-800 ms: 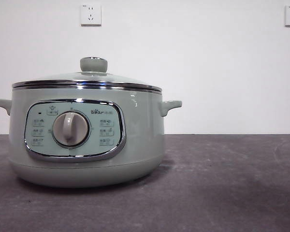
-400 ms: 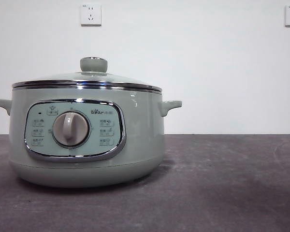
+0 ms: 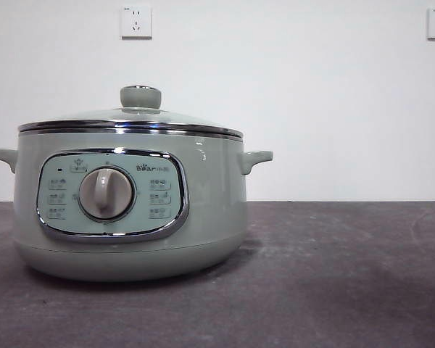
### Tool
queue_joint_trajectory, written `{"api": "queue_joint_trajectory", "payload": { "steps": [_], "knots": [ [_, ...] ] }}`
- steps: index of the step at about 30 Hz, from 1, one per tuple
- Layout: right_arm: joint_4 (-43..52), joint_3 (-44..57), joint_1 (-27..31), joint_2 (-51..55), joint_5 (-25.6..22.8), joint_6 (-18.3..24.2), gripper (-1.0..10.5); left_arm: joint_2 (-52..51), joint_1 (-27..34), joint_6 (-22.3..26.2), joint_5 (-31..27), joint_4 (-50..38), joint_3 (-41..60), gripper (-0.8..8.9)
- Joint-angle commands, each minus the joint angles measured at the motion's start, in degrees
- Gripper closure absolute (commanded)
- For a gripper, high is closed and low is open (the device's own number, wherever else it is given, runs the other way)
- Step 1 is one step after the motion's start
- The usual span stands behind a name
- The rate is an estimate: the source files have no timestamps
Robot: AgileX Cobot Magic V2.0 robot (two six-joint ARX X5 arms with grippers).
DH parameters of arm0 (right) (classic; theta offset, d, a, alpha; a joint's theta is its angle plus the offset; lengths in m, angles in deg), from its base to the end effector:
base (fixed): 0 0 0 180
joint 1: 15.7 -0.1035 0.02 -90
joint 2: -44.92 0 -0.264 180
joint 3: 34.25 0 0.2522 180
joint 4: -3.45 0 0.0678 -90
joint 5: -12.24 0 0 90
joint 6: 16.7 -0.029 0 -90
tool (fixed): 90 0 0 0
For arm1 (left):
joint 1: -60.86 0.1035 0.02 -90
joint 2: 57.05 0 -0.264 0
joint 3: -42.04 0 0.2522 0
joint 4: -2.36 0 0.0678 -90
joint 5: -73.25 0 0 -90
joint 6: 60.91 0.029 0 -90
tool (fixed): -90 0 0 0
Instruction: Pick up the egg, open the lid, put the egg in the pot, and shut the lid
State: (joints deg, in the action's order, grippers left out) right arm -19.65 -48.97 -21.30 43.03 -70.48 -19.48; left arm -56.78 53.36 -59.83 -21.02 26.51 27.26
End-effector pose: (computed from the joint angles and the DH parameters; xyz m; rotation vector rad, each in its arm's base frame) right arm 0.0962 0.0131 0.1510 0.0508 0.1850 0.2198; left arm 0.0950 -0.0103 0.1517 0.0361 0.1669 -0.0578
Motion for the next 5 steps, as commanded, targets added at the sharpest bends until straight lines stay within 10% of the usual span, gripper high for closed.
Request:
{"api": "queue_joint_trajectory", "payload": {
  "steps": [1,5],
  "knots": [
    [-0.57,0.59,-0.04,0.0,-0.17,-0.57,9.5,-0.17,0.24,0.44,0.02,-0.15,0.81,8.16],
    [-0.57,0.59,-0.04,0.0,-0.17,-0.55,9.5,-0.17,0.24,0.46,0.02,-0.15,0.81,8.17]
  ]
}}
